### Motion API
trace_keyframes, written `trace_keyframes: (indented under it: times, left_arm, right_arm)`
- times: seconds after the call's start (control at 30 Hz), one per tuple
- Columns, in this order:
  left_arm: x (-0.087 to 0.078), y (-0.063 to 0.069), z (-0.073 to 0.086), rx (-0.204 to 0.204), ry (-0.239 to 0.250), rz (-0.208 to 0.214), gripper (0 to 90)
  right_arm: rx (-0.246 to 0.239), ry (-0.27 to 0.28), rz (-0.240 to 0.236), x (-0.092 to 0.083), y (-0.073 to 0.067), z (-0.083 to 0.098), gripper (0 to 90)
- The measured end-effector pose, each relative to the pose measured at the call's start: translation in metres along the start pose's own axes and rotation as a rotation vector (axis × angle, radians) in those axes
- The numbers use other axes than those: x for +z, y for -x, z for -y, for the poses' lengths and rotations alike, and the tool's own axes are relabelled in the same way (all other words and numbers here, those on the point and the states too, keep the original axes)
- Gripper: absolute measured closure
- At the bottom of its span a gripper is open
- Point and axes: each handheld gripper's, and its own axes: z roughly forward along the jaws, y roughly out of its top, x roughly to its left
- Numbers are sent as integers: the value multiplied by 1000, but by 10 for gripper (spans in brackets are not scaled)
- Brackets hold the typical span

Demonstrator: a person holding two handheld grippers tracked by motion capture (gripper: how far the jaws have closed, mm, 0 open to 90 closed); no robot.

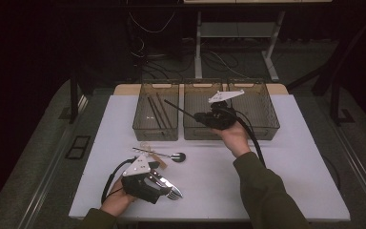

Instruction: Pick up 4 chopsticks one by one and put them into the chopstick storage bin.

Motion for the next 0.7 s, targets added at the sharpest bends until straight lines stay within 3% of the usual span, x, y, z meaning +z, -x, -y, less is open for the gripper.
trace_keyframes:
  times: [0.43, 0.7]
  left_arm:
    - [0, 0, -1, -2, 9, 3, 42]
    - [0, 0, -2, 7, 6, 10, 41]
  right_arm:
    - [33, -21, 38, 33, 1, -23, 863]
    - [27, -34, 60, 55, -2, -38, 863]
